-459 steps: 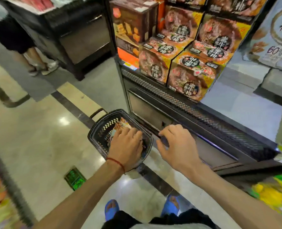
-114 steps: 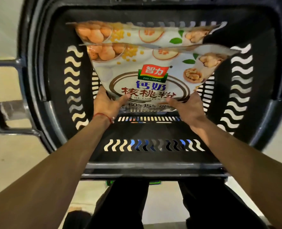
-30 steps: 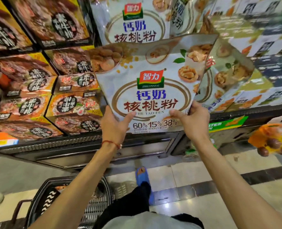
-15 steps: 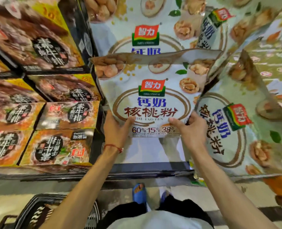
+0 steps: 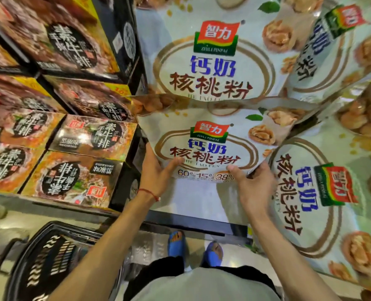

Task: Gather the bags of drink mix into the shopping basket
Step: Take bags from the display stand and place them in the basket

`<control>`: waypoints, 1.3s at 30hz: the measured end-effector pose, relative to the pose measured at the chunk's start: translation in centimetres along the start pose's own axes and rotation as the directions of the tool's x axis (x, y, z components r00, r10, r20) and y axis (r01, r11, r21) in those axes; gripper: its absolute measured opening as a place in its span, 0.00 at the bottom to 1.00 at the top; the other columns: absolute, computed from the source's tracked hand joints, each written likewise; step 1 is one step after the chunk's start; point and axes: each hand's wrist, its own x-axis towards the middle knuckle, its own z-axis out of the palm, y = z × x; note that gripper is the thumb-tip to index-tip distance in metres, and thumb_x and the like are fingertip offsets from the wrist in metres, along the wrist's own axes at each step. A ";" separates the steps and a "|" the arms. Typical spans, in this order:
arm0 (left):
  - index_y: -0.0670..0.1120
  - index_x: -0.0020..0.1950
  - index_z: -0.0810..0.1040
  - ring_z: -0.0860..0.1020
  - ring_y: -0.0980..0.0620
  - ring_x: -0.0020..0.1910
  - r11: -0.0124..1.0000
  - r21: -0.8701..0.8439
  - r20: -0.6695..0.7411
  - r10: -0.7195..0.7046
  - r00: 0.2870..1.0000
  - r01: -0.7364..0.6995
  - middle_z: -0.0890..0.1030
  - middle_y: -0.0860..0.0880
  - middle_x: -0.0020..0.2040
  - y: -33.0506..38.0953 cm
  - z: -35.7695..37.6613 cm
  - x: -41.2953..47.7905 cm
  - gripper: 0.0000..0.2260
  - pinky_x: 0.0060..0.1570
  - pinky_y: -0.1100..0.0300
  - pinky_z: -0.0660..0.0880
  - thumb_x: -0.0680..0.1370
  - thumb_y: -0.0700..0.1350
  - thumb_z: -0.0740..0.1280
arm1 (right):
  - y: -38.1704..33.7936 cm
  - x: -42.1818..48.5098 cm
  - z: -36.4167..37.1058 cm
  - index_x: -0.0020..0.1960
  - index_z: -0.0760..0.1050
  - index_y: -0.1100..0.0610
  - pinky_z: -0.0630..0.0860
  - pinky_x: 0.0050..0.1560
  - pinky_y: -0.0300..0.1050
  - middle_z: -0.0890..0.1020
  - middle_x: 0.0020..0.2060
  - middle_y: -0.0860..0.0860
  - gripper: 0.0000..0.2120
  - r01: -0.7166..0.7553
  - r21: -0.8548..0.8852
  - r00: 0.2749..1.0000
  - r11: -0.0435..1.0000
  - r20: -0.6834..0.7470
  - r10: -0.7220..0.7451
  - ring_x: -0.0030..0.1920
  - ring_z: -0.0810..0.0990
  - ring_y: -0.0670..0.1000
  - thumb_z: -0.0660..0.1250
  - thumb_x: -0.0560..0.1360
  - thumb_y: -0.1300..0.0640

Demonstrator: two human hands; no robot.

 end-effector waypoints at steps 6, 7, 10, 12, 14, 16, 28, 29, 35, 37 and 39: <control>0.54 0.69 0.66 0.79 0.52 0.64 0.999 0.039 0.039 0.009 0.999 -0.011 0.79 0.49 0.64 0.4 -0.5 0.3 0.29 0.62 0.45 0.78 0.74 0.45 0.77 | 0.0 -0.4 0.1 0.60 0.78 0.51 0.83 0.60 0.56 0.87 0.53 0.45 0.19 0.014 -0.006 1.000 1.000 -0.005 -0.014 0.55 0.86 0.44 0.80 0.72 0.55; 0.53 0.70 0.66 0.79 0.52 0.64 0.999 0.039 0.044 0.009 0.999 -0.011 0.79 0.49 0.65 0.3 -0.5 0.3 0.29 0.62 0.45 0.78 0.74 0.45 0.77 | 0.1 -0.4 0.1 0.60 0.78 0.51 0.83 0.60 0.56 0.87 0.54 0.46 0.20 0.007 0.007 1.000 1.000 -0.006 -0.007 0.55 0.86 0.44 0.80 0.72 0.56; 0.54 0.69 0.66 0.79 0.54 0.63 0.999 0.035 0.044 -0.005 0.999 0.004 0.79 0.51 0.64 0.1 -0.6 0.3 0.29 0.62 0.45 0.78 0.73 0.48 0.77 | 0.0 -0.6 0.2 0.62 0.77 0.52 0.83 0.61 0.55 0.87 0.55 0.46 0.21 0.001 0.043 1.000 0.999 0.002 -0.001 0.56 0.85 0.44 0.80 0.72 0.57; 0.53 0.68 0.66 0.79 0.57 0.62 0.999 0.029 0.037 -0.025 0.999 0.024 0.80 0.53 0.63 0.2 -0.7 0.2 0.30 0.61 0.46 0.79 0.72 0.49 0.78 | -0.1 -0.7 0.1 0.65 0.76 0.54 0.82 0.63 0.55 0.86 0.57 0.47 0.23 -0.004 0.053 1.000 0.999 0.021 0.003 0.58 0.85 0.45 0.79 0.73 0.58; 0.51 0.69 0.66 0.79 0.59 0.61 0.999 0.031 0.024 -0.032 0.999 0.031 0.79 0.55 0.62 0.2 -0.7 -0.1 0.32 0.61 0.50 0.79 0.71 0.50 0.79 | -0.1 -1.0 0.0 0.67 0.74 0.54 0.80 0.64 0.56 0.85 0.59 0.47 0.25 -0.004 0.068 0.999 0.998 0.036 0.001 0.60 0.84 0.46 0.79 0.74 0.58; 0.47 0.71 0.65 0.78 0.64 0.60 0.999 0.043 0.002 -0.020 1.000 0.020 0.78 0.58 0.62 0.1 -0.6 -0.5 0.33 0.61 0.62 0.78 0.72 0.48 0.78 | 0.0 -1.5 -0.1 0.68 0.73 0.52 0.80 0.65 0.56 0.84 0.61 0.47 0.26 -0.007 0.083 1.000 0.997 0.014 0.006 0.63 0.83 0.47 0.79 0.74 0.58; 0.43 0.77 0.60 0.68 0.49 0.71 0.887 0.437 0.079 0.126 0.989 -0.148 0.64 0.45 0.73 -0.7 -2.3 -6.4 0.32 0.73 0.52 0.67 0.78 0.49 0.71 | 0.1 -9.3 -1.0 0.66 0.76 0.56 0.69 0.68 0.45 0.77 0.63 0.52 0.17 0.182 -0.440 0.981 0.879 0.014 -0.196 0.66 0.72 0.51 0.69 0.80 0.53; 0.44 0.75 0.63 0.69 0.48 0.69 0.842 0.504 0.106 0.160 0.981 -0.192 0.65 0.45 0.72 -0.4 -2.5 -7.3 0.29 0.71 0.54 0.68 0.78 0.49 0.70 | 0.4 -9.9 -1.1 0.64 0.77 0.56 0.70 0.65 0.46 0.78 0.61 0.52 0.15 0.223 -0.466 0.972 0.856 0.043 -0.230 0.63 0.73 0.52 0.69 0.79 0.53; 0.45 0.66 0.74 0.74 0.42 0.58 0.389 0.869 0.224 0.242 0.944 -0.306 0.77 0.45 0.62 -1.1 -3.9 -13.7 0.20 0.54 0.47 0.74 0.79 0.55 0.66 | 1.3 -13.3 -1.9 0.54 0.81 0.55 0.73 0.51 0.49 0.82 0.50 0.50 0.13 0.448 -0.511 0.893 0.734 0.225 -0.389 0.53 0.77 0.53 0.67 0.76 0.48; 0.46 0.66 0.74 0.76 0.43 0.57 0.318 0.901 0.226 0.231 0.946 -0.293 0.78 0.46 0.61 -1.6 -4.4 -16.4 0.20 0.52 0.48 0.74 0.78 0.56 0.65 | 1.8 -14.7 -2.2 0.54 0.82 0.55 0.74 0.52 0.48 0.83 0.50 0.50 0.13 0.493 -0.504 0.870 0.709 0.282 -0.404 0.53 0.77 0.53 0.68 0.76 0.48; 0.46 0.67 0.75 0.76 0.43 0.59 0.297 0.921 0.194 0.209 0.958 -0.252 0.78 0.46 0.62 -2.2 -5.3 -19.5 0.21 0.53 0.47 0.75 0.78 0.56 0.65 | 2.5 -16.3 -2.4 0.54 0.82 0.55 0.75 0.52 0.48 0.83 0.49 0.50 0.13 0.560 -0.495 0.828 0.664 0.351 -0.437 0.53 0.76 0.53 0.69 0.76 0.48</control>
